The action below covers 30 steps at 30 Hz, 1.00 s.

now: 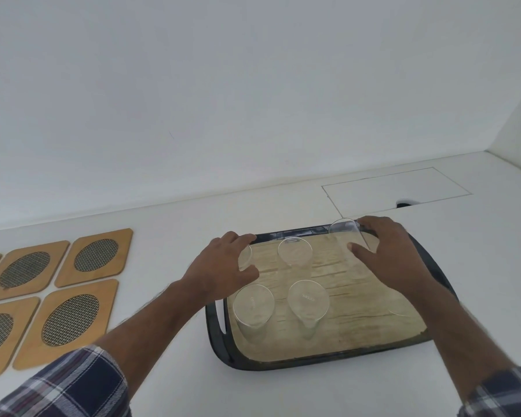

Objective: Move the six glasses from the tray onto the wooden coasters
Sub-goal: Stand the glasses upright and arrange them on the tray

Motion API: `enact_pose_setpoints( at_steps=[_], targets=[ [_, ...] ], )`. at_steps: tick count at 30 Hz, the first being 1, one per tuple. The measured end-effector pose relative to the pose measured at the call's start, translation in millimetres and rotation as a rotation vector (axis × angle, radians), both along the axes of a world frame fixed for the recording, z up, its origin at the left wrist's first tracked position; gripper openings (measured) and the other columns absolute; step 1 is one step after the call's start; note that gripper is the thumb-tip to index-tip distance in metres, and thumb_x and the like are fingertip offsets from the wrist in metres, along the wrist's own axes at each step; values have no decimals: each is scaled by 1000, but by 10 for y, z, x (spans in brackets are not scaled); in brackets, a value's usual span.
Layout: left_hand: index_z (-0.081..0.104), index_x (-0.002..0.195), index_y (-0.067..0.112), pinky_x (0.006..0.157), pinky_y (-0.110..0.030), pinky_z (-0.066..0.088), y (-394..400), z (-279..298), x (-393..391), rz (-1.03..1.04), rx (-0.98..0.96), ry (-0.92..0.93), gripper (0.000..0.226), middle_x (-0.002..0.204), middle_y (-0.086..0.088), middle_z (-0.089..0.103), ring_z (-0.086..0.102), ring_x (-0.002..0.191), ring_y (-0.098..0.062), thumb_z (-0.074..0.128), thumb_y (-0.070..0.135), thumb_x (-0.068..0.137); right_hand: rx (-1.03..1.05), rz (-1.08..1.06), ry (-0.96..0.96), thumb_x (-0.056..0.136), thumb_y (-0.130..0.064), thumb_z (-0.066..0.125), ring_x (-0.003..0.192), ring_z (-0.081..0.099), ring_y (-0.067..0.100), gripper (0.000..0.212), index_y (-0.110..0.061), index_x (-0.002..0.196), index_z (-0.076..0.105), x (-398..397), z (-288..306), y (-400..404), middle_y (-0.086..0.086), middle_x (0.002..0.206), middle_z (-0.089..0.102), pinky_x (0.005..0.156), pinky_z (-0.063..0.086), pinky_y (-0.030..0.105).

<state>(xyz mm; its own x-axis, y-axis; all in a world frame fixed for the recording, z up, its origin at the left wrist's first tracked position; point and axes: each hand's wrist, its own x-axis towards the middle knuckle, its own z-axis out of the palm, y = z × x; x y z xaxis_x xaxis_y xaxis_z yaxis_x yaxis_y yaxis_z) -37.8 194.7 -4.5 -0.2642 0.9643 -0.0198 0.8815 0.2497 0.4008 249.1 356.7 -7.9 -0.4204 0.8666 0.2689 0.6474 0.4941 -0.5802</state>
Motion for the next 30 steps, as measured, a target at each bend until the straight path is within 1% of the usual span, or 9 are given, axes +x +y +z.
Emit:
enact_pose_setpoints(
  at_steps=[3, 8, 12, 15, 17, 20, 22, 26, 30],
  targets=[
    [39, 148, 35, 94, -33, 42, -2, 0, 4, 1, 6, 4, 69, 135, 8, 51, 45, 123, -21, 56, 47, 83, -18, -123, -216, 83, -44, 69, 125, 42, 33, 61, -16, 134, 50, -48, -110, -11, 9, 133, 52, 100, 36, 47],
    [39, 148, 36, 92, -32, 43, -7, -16, 0, -2, 18, -12, 71, 134, 10, 48, 45, 120, -19, 54, 50, 80, -73, -172, -386, 86, -50, 62, 126, 41, 34, 68, -13, 139, 41, -122, -246, -60, 14, 136, 48, 103, 32, 45],
    [39, 148, 38, 91, -30, 42, -17, -56, -13, 5, 54, -51, 75, 132, 14, 42, 45, 119, -18, 54, 52, 76, -2, -215, -364, 84, -46, 65, 124, 41, 35, 66, -11, 136, 45, -148, -243, -77, 16, 132, 51, 100, 33, 44],
    [38, 149, 39, 92, -26, 37, -40, -116, -28, 52, 139, -132, 82, 125, 20, 40, 46, 119, -14, 63, 52, 72, -70, -181, -357, 84, -47, 65, 127, 43, 34, 72, -9, 140, 41, -171, -248, -72, 16, 137, 50, 102, 35, 44],
    [38, 148, 36, 96, -29, 41, -69, -172, -40, 118, 200, -214, 88, 126, 19, 43, 48, 120, -12, 72, 54, 69, -113, -157, -409, 84, -48, 65, 131, 42, 33, 79, -7, 144, 33, -215, -263, -61, 16, 142, 47, 105, 37, 44],
    [44, 144, 33, 104, -38, 46, -140, -272, -49, 214, 289, -333, 90, 131, 15, 49, 52, 123, -15, 86, 51, 67, -154, -173, -398, 82, -46, 68, 124, 47, 35, 85, -6, 145, 28, -289, -268, -75, 18, 137, 48, 98, 41, 44],
    [48, 137, 39, 100, -34, 48, -187, -325, -48, 226, 328, -369, 83, 131, 17, 55, 55, 121, -12, 87, 53, 65, -192, -177, -383, 81, -45, 70, 118, 50, 38, 89, -7, 146, 22, -339, -271, -104, 21, 132, 48, 93, 43, 44],
    [51, 109, 68, 83, -20, 48, -227, -325, -4, 188, 410, -434, 58, 115, 35, 59, 57, 108, 4, 85, 52, 65, -246, -163, -347, 86, -36, 63, 115, 48, 43, 87, -9, 151, 10, -405, -314, -160, 24, 131, 41, 91, 42, 45],
    [54, 112, 64, 86, -26, 53, -255, -362, 7, 195, 435, -472, 56, 115, 34, 59, 60, 108, 0, 84, 52, 66, -222, -152, -315, 87, -31, 58, 119, 41, 42, 79, -11, 150, 16, -406, -328, -209, 23, 134, 39, 94, 40, 48]
  ],
)
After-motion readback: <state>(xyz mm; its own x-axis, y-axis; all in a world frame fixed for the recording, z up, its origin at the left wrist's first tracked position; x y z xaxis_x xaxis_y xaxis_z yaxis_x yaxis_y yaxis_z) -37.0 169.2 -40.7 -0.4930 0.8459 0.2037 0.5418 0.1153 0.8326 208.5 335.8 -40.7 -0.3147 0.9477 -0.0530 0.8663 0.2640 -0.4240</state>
